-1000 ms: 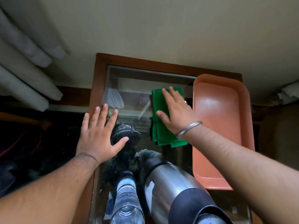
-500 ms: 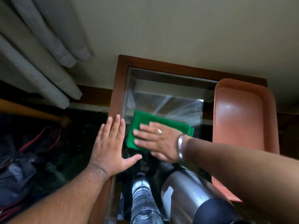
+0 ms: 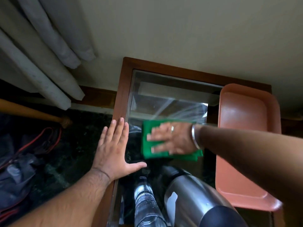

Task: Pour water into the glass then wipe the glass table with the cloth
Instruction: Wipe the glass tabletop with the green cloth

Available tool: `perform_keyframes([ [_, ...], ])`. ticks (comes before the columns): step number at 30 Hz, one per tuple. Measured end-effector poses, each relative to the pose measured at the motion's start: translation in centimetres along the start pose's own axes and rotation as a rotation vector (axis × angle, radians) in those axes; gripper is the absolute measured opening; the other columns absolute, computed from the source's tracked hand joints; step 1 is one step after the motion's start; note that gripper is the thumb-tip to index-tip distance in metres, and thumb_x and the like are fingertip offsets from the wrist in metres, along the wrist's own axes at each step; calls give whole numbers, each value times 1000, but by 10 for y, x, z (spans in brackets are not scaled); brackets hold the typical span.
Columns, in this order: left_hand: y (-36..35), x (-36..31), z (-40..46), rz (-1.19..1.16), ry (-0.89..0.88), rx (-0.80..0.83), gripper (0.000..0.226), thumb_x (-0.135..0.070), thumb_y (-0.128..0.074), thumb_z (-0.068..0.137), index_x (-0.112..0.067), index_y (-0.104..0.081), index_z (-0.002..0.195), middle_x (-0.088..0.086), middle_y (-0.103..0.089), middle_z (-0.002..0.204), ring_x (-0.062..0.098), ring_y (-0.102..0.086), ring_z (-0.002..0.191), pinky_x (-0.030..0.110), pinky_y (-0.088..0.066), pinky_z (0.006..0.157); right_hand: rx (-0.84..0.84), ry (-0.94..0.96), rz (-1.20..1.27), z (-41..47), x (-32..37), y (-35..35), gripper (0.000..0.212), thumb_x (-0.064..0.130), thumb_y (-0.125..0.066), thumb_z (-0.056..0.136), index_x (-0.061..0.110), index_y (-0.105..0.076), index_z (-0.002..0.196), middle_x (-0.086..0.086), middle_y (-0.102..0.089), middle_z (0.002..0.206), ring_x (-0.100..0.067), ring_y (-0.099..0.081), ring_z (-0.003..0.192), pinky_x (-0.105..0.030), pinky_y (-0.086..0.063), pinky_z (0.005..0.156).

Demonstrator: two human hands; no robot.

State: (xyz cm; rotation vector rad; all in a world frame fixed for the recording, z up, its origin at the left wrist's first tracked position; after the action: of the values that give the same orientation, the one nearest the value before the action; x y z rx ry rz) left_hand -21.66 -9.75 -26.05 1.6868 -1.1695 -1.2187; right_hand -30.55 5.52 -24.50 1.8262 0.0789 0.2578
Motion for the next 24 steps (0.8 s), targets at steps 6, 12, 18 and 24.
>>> perform_keyframes([
  [6,-4,2,1,12,0,15,140,-97,-46,57,-3,-18,157,15,-11,166,32,-4,154,49,-6,123,-206,-1261,172,-23,-116,14,65,43,-32,89,29,-25,152,-19,-14,161,-38,-15,147,-47,-15,121],
  [12,-2,-1,1,-8,2,7,139,-95,-49,56,-2,-23,156,16,-15,166,33,-9,153,49,-9,122,-38,-65,14,4,1,-1,63,40,-52,81,33,-42,143,-10,-36,155,-34,-33,142,-52,-19,115],
  [18,-6,3,2,2,7,-5,139,-99,-44,58,-6,-18,158,12,-11,167,29,-1,154,49,-11,122,-203,-1567,281,-40,-128,6,66,44,-32,89,27,-26,152,-17,-15,162,-36,-15,148,-46,-14,121],
  [24,-7,3,1,-10,1,1,138,-97,-46,57,-6,-20,157,12,-13,167,29,-3,154,50,-13,122,-51,-118,1,-1,-19,1,63,39,-52,81,28,-44,142,-12,-37,155,-34,-33,141,-50,-16,114],
])
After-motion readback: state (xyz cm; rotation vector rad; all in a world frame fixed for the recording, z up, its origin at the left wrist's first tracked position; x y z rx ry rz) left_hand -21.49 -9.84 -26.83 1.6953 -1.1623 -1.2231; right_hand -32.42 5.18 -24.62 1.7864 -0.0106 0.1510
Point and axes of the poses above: each hand's wrist, its own z-axis towards the middle knuckle, its own y-axis out of the back of the hand, x = y × z, the point moved 8 cm from there along z, towards the middle knuckle
